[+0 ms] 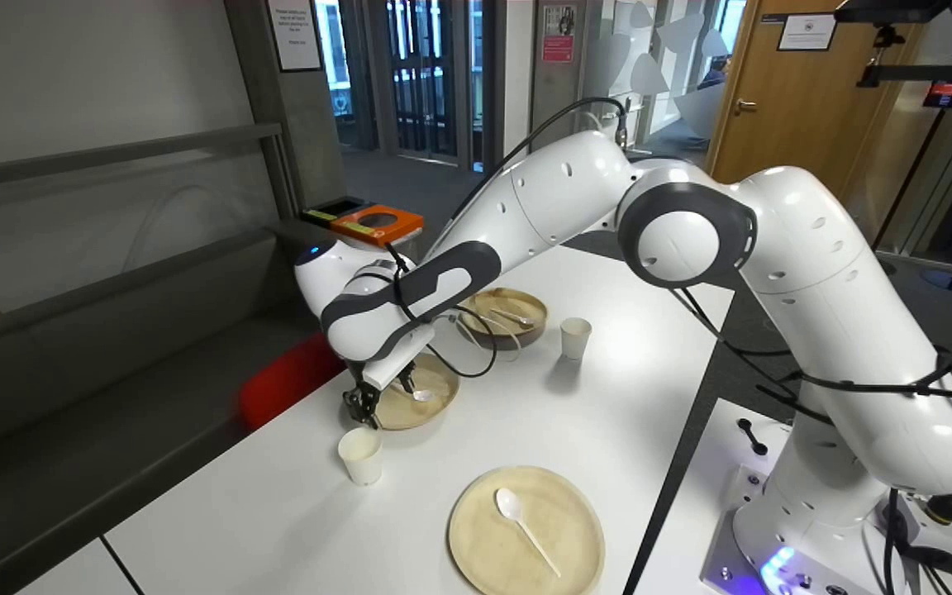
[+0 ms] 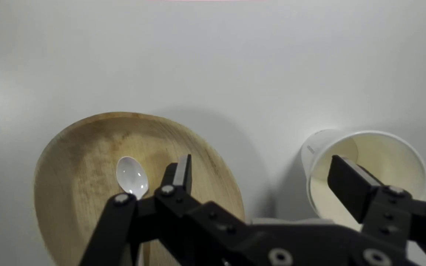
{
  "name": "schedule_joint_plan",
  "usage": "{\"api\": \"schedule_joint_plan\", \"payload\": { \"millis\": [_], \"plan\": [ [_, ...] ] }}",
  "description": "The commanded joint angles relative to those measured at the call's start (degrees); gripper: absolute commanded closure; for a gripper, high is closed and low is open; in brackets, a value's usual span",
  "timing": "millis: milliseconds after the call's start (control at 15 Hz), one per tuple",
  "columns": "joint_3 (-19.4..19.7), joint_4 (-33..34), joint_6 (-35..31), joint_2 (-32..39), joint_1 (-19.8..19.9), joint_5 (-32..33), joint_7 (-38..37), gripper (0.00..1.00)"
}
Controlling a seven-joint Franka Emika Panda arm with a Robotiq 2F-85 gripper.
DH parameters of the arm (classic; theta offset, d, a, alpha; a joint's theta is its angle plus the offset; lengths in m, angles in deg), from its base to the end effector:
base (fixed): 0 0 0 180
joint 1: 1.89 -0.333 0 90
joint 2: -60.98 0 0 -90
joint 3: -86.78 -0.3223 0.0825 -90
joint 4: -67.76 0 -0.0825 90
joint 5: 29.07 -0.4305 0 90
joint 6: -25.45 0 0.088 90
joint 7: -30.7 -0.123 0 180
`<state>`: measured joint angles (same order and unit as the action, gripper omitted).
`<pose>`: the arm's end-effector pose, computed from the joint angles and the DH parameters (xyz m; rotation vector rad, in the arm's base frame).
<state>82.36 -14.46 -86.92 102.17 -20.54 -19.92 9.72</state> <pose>0.6913 0.2716 0.2169 2.9770 0.1448 -0.2129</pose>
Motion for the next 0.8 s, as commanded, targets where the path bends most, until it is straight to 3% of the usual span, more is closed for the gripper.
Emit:
{"api": "schedule_joint_plan", "payload": {
  "millis": [0, 600, 667, 733],
  "plan": [
    [-1.2, 3.7, 2.5, 1.4, 0.7, -2.7, 4.5, 0.00],
    [-0.8, 7.1, 3.5, 5.1, 0.1, -3.4, 4.8, 0.01],
    [-0.8, 7.3, 3.5, 5.5, 0.1, -3.5, 4.8, 0.07],
    [-0.8, 7.7, 3.6, 5.9, 0.0, -3.4, 4.7, 0.20]
  ]
}}
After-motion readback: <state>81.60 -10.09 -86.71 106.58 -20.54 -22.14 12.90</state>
